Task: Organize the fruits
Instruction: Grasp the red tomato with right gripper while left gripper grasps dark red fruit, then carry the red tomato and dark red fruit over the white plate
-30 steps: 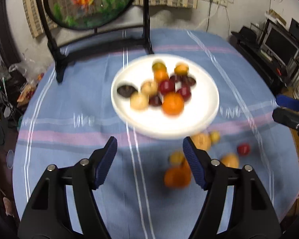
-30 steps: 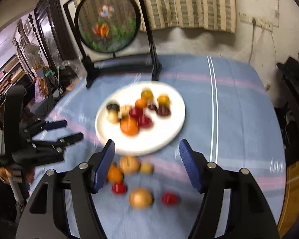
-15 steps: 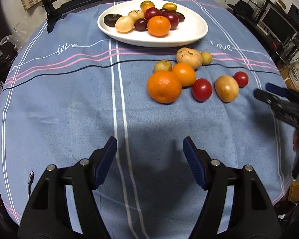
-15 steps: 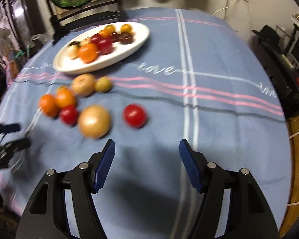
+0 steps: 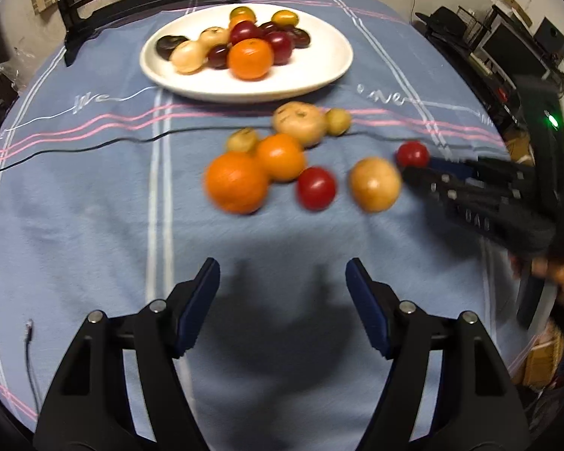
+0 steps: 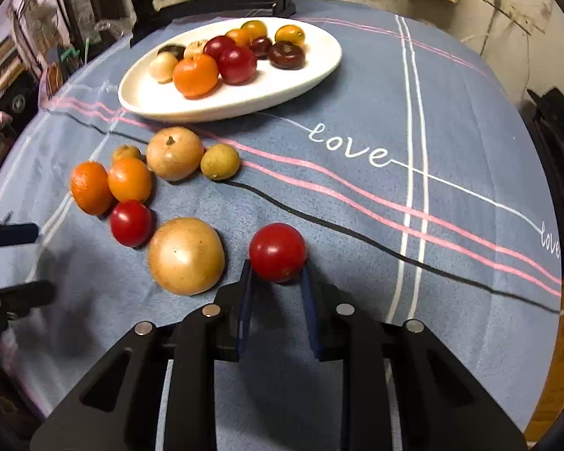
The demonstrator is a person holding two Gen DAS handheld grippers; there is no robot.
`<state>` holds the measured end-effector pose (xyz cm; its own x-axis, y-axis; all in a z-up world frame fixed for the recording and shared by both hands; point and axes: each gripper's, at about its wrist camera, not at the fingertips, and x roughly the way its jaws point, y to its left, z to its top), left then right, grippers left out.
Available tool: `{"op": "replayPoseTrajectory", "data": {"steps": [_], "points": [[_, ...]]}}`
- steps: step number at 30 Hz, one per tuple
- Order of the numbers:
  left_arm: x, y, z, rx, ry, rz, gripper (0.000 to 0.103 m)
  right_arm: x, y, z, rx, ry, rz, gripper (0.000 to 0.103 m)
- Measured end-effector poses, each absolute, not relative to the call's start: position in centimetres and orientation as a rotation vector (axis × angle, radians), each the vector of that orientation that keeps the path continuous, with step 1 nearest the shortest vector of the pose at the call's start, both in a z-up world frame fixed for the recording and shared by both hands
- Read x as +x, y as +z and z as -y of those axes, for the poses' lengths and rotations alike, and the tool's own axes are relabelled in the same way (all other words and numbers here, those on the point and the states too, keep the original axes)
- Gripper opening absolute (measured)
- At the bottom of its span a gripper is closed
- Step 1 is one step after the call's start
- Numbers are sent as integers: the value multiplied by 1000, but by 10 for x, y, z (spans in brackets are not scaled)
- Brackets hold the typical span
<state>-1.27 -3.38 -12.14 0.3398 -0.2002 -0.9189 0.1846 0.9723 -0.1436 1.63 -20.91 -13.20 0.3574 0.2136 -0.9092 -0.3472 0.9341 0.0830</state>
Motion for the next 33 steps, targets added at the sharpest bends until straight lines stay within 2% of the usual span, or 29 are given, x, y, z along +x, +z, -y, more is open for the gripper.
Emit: {"op": "replayPoseTrajectory", "data": {"steps": [2,4,6,11,18,20,21,30,33], "points": [[-2,-123,46,-33,-246,-1191,68,13,-127,219,-74,363,-1151,24],[8,-129,58,-33,-238,-1197,49,11,-126,225,-60,355,-1150,24],[16,-136,62,-38,-221,-1214,42,8,-127,231,-44,350,-1157,24],[28,-150,64,-45,-171,-1217,41,0,-129,245,6,352,-1165,24],[46,-151,77,-49,-177,-1203,44,-2,-127,244,10,380,-1165,24],[49,-152,78,-46,-168,-1210,41,-3,-127,243,6,383,-1165,24],[50,-152,77,-49,-171,-1213,31,-3,-127,242,7,386,-1165,24],[26,-140,63,-11,-209,-1197,31,-10,-116,238,23,404,-1151,24],[12,-137,66,79,-198,-1182,31,-19,-113,233,41,416,-1148,24]]}}
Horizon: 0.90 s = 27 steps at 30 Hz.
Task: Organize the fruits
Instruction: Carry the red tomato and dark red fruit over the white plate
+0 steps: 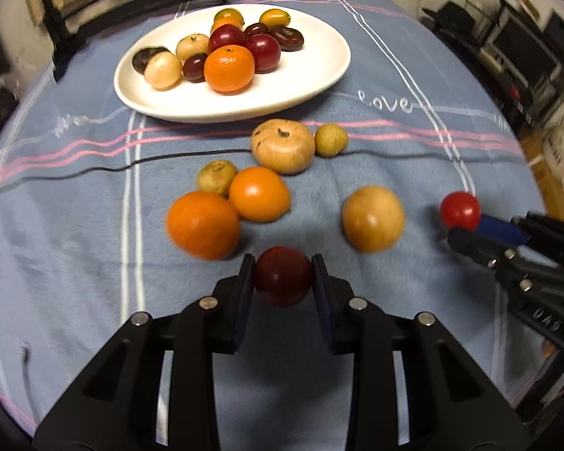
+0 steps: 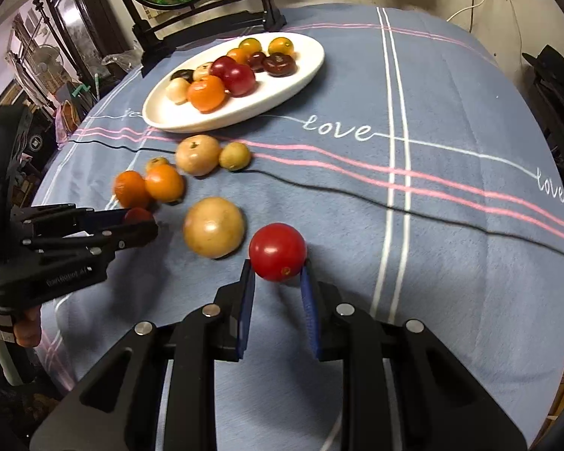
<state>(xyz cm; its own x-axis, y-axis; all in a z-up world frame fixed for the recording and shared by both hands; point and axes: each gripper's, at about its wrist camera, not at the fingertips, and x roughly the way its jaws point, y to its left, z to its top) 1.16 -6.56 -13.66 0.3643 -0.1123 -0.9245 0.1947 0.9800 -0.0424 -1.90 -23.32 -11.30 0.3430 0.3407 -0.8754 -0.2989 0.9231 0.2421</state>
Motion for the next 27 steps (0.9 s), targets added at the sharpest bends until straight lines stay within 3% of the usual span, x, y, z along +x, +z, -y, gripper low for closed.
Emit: {"op": "replayPoseTrajectory", "data": {"steps": [11,27], "points": [[-15,-132,36,70,-209,-1178,31,-65,-111,207,73,449,-1147,24],[5,-56,13,22,-225,-993,31,-43,-28,187,28,447,-926,24]]}}
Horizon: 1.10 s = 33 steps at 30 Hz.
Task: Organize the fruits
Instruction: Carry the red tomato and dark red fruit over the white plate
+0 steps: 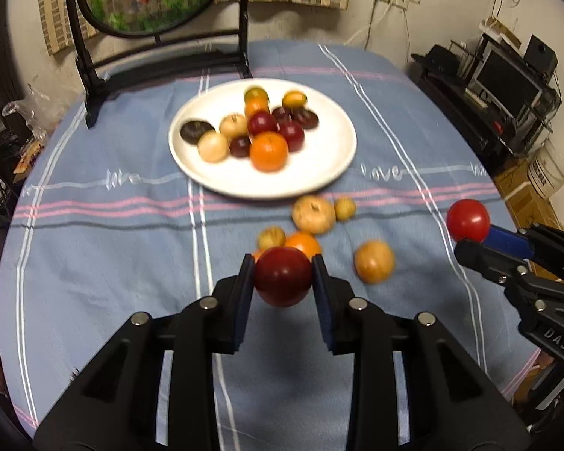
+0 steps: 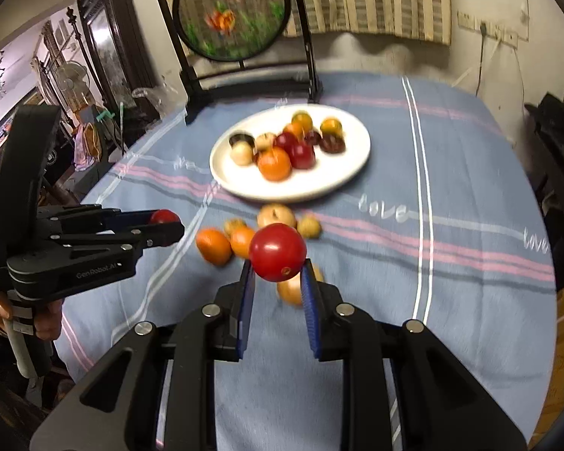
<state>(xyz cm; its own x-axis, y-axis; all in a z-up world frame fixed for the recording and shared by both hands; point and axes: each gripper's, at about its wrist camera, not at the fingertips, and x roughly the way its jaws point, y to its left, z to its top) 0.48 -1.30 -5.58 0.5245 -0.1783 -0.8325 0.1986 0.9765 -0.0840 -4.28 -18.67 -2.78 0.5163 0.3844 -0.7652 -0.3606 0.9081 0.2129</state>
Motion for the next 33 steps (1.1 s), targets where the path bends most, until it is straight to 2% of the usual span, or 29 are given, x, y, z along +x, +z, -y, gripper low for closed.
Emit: {"op": "replayPoseTrajectory", "data": {"steps": [14,33], "points": [[85,-16,7,31,-184,-889,31,30,21,168,5,447,-791,25],[192,-75,8,63,-122,-981,31,156,-38,136,2,500,-894,24]]}}
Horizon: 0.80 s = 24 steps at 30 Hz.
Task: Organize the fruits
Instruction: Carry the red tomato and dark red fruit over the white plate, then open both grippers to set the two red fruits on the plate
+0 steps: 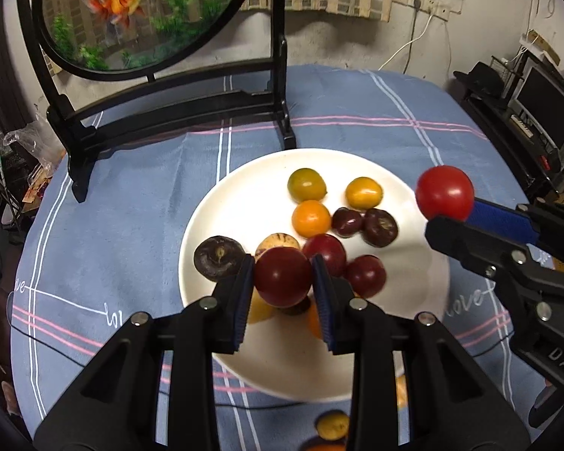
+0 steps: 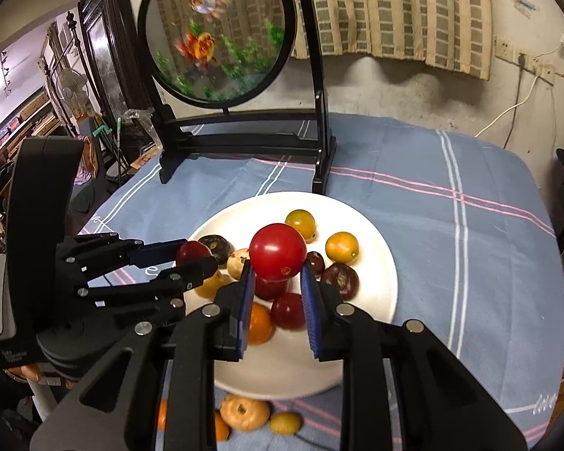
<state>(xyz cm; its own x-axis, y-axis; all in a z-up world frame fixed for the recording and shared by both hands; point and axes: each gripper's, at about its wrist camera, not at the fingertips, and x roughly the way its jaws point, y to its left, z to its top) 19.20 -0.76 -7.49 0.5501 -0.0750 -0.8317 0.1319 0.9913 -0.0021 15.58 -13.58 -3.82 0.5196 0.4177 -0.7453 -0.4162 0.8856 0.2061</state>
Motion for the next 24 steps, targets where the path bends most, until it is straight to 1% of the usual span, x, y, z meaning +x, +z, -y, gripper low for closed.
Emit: {"op": "replayPoseTrajectory", "data": {"steps": [4,5,6,7,9,12,16,24], "points": [[205,-88,6,68,-113,-1009,31,175,-54,130,-7,505,-925,25],[209,-93,6,73,-111,-1021,31,179,-57,129,-9,507,-932,26],[211,-96,6,75,-109,-1027,34,185,-62,127,-10,514,-954,27],[212,-98,6,76,-104,-1032,44,190,-68,125,-20,507,-975,27],[214,-102,5,81,-93,-1028,53,196,-77,123,-39,501,-1006,28],[215,-106,5,81,-96,-1040,55,202,-85,124,-40,497,-1034,28],[213,-106,4,79,-91,-1043,55,202,-81,128,-23,502,-1025,28],[193,-81,8,89,-100,-1003,56,183,-54,142,-9,484,-991,28]]}}
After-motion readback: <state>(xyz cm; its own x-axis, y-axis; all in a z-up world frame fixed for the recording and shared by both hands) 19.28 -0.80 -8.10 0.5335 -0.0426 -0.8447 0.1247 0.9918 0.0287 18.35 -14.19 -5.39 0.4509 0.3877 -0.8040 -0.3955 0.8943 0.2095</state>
